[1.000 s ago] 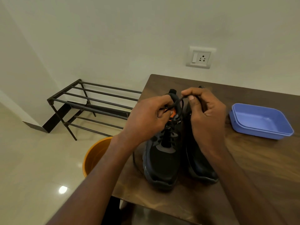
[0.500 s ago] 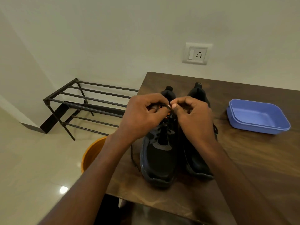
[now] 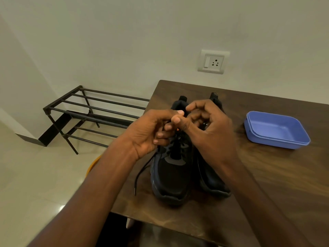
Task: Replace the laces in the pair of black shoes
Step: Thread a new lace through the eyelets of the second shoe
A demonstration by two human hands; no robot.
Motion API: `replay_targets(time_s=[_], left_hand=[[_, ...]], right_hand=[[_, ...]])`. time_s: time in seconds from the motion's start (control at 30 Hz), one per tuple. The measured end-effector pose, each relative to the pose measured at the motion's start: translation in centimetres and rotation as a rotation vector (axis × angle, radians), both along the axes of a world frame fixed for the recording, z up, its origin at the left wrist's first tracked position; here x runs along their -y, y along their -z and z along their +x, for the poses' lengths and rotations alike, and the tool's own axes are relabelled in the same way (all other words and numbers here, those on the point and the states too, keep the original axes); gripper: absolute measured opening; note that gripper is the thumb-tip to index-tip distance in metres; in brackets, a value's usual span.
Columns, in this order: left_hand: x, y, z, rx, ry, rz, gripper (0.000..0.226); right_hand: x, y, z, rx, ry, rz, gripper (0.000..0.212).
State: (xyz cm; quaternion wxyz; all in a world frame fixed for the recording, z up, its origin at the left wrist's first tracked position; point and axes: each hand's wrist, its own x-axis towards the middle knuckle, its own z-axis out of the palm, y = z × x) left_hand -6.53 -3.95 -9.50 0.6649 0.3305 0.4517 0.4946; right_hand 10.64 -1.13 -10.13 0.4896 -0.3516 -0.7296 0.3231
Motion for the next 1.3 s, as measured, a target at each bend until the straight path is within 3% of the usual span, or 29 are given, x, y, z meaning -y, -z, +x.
replay_targets(time_s=[0.17,0.33,0.43,0.5,0.63,0.77,0.93,1.1,1.2,1.3], left_hand=[[-0.2,0.4,-0.2,-0.243,-0.010,0.058,0.023],[-0.6,2.4,-3.3,-1.113,-0.310,0.170,0.016],[-0.9,3.8,-4.1,-1.221,-0.186,0.088,0.031],[-0.9,4.0,-3.5,-1.260,-0.136,0.124,0.040],[-1.0,3.9,-2.1,-1.094,-0.151,0.285,0.019],[-1.2,4.3,-1.1,-1.143,-0.238,0.372,0.013],[-1.5,4.5,-2.1,-1.138,-0.360,0.262,0.018],[-1.4,4.7,-2.3,-1.154,-0.364,0.270,0.017],[-1.2,3.9,-2.0,-0.860,-0.410,0.299,0.017],[-1.2,3.3,-0.7,-0.418,-0.408,0.300,0.011]], right_hand=[[-0.2,0.2,0.2,0.027,-0.054,-0.122,0.015],[-2.5,-0.1,3.6,0.193,0.268,-0.210,0.013],[-3.1,0.3,4.4,0.382,0.316,-0.153,0.011],[-2.9,0.6,3.5,0.451,0.263,-0.113,0.023],[-2.0,1.3,1.4,0.551,0.127,-0.009,0.038],[-1.8,2.1,0.6,0.550,0.103,-0.011,0.016],[-2.6,1.8,1.5,0.538,0.240,-0.023,0.018],[-2.9,2.0,1.3,0.761,0.226,-0.037,0.014],[-2.5,1.8,1.1,0.679,0.242,-0.043,0.010],[-1.8,1.6,1.0,0.399,0.197,-0.210,0.017]])
